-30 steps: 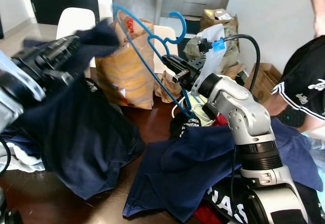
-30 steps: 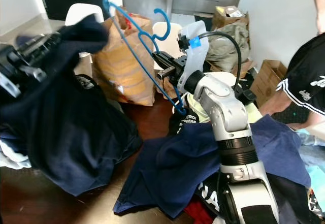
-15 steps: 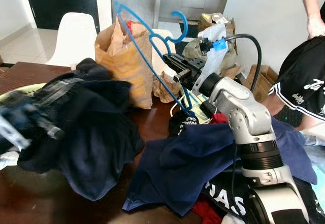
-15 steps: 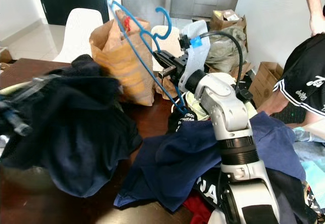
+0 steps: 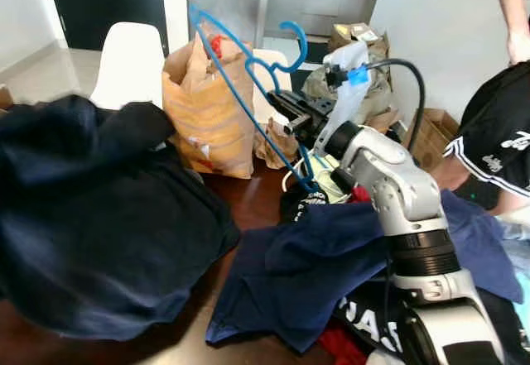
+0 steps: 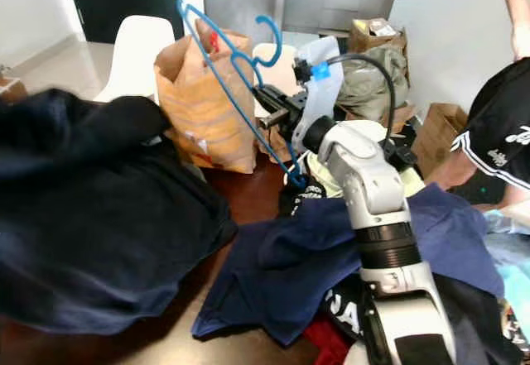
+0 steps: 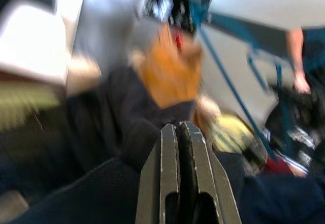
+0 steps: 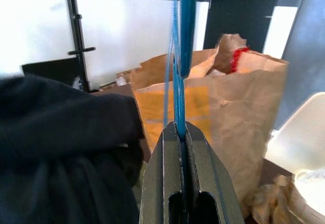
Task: Hang hanger
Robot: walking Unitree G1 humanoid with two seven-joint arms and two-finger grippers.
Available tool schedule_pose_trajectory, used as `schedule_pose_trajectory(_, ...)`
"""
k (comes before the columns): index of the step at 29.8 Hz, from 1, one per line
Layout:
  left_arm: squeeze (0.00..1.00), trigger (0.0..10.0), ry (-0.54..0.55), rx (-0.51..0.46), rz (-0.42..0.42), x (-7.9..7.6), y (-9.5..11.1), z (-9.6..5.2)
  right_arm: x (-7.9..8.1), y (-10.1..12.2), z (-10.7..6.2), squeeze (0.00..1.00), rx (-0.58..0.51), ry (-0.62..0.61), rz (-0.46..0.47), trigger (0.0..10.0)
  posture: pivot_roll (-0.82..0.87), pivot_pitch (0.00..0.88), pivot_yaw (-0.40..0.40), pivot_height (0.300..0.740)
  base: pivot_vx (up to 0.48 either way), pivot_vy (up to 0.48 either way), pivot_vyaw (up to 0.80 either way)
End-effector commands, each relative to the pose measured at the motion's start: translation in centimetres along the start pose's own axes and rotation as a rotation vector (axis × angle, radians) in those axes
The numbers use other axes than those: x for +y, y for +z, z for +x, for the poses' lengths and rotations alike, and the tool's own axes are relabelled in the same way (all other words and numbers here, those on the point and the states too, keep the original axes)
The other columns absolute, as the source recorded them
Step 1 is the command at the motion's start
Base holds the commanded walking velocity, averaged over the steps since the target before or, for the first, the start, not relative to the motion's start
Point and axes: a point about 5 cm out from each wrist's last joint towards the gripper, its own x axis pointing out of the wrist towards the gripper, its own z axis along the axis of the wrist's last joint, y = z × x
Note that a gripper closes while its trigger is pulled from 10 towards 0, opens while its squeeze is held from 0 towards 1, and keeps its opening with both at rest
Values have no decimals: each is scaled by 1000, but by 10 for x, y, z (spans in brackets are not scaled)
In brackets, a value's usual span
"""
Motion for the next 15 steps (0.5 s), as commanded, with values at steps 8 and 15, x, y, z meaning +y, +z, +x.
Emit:
schedule_pose_trajectory(8,0,0,206,184,-53,29,-42,-10,-3,-2,-4,0,10,-11,-12,10000,46,40,-84,740,0,0,0)
schedule_pose_trajectory(15,1000,10000,391,60,-35,57,-27,-11,-4,-3,-4,0,12,-9,-16,10000,38,38,-83,740,0,0,0)
